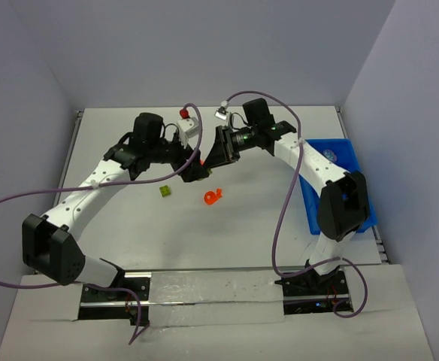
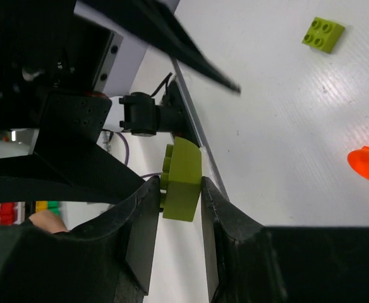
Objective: Sort the legos into containers by color
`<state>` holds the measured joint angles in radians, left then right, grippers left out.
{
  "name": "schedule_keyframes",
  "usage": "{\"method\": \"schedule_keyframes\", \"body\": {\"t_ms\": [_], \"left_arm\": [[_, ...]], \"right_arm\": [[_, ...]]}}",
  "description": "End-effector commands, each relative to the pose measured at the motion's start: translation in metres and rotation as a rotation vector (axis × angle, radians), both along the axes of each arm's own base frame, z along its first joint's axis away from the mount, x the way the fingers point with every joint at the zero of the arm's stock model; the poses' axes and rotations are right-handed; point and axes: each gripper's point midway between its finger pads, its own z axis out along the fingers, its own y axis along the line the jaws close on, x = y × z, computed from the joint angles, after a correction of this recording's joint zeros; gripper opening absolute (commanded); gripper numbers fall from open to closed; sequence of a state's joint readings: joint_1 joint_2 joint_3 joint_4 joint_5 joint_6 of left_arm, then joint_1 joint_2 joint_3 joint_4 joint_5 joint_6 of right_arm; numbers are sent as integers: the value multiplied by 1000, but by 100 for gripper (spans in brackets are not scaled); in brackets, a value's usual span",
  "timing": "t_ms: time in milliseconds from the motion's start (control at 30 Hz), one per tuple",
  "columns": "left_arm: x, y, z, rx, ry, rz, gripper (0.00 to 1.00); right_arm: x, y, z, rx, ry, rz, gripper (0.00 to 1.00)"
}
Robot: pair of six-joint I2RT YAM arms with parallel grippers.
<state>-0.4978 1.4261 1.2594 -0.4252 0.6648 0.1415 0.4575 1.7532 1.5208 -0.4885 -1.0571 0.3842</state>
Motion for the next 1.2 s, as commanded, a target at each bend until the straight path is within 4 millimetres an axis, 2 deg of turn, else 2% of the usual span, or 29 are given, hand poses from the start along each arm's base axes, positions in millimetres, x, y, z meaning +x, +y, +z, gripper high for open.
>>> {"method": "schedule_keyframes", "body": {"t_ms": [0,67,100,133,167,200,233,267,300,333,367,433,533,567,633,733,800,967,1033,1167], "left_arm": [[26,15,22,22,-96,109,99],[27,26,25,25,-96,131,99],[29,37,28,25,-89,151,99],[29,37,26,27,-85,151,99],[30,49,25,33,-82,174,99],[27,57,14,56,-61,184,99],[27,61,13,71,-74,191,99],[25,68,2,113,-83,204,99],[22,72,-9,138,-72,203,99],[18,78,-22,172,-66,212,99],[16,83,-31,195,-58,225,99],[12,91,-40,222,-62,241,99],[11,94,-47,231,-65,253,99],[11,95,-50,232,-60,264,99],[13,96,-52,232,-52,276,99],[17,99,-57,234,-30,302,99],[18,102,-62,233,-13,318,99],[23,105,-66,233,12,342,99],[26,110,-66,233,10,364,99],[31,116,-73,241,18,394,99]], "right_arm": [[0,-32,20,29,-56,-23,0],[9,-55,20,-10,-80,-84,0],[16,-73,20,-44,-127,-121,0],[20,-86,16,-59,-119,-147,0],[24,-114,18,-94,-138,-215,0],[22,-134,14,-126,-139,-251,0],[25,-150,16,-134,-143,-295,0],[21,-181,12,-177,-120,-363,0],[24,-204,7,-215,-144,-407,0],[20,-235,7,-266,-173,-469,0],[13,-246,4,-298,-175,-475,0],[5,-301,0,-378,-174,-598,0],[-16,-343,-13,-468,-126,-651,0],[-24,-365,-22,-532,-126,-662,0],[-37,-393,-36,-614,-70,-701,0],[-48,-425,-49,-748,-80,-709,0],[-46,-435,-54,-801,-96,-732,0],[-38,-446,-73,-843,-59,-753,0],[-32,-454,-87,-866,-43,-762,0],[-17,-463,-96,-887,-51,-794,0]]}}
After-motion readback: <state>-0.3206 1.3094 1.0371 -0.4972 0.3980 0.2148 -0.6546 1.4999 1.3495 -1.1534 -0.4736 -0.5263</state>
